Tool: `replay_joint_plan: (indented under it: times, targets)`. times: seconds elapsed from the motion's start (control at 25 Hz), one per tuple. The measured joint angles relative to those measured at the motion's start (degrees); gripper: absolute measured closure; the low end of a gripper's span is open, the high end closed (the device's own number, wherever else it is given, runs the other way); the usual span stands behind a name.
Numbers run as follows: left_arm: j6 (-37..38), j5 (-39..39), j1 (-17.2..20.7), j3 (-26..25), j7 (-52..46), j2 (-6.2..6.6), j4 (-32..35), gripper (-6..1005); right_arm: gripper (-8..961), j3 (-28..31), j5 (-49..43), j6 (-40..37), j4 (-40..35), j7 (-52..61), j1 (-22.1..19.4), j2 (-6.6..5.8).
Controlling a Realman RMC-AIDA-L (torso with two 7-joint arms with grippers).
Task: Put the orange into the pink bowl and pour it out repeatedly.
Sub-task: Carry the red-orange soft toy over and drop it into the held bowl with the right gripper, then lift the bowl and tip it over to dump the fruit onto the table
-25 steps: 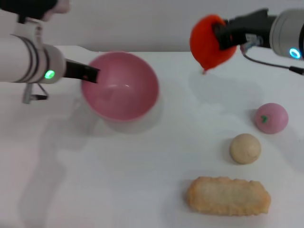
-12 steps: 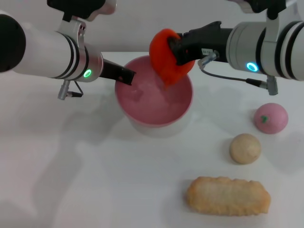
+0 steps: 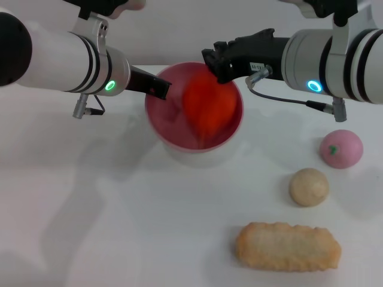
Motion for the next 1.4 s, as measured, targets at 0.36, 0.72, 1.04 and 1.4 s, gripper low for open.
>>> replay_joint_plan:
  times: [0.36,0.72,1.04,1.4]
  targets:
    - [1.30,1.37,0.16,-0.24,3.45,0.06,-0.17,949,543,4.15,-0.70,0.36,-1.02,1.12,-1.59,0.01]
    - [7.89,21.49,3.96,11.93,9.29,-0.26,9.18,950,439,28.72,4.33,1.86,1.15,0.36,-10.91,-0.02]
    - [9.91,45.51,4.64,26.85,7.12,-0.67,11.80,950,435,35.39,16.89,1.96,7.97,-7.89,-14.48,-0.08]
    - [12.34,84.16,7.38,43.22,-4.34,-0.90,5.02,951,436,34.91,17.36,2.19,9.34,-8.82,-13.89,-0.20]
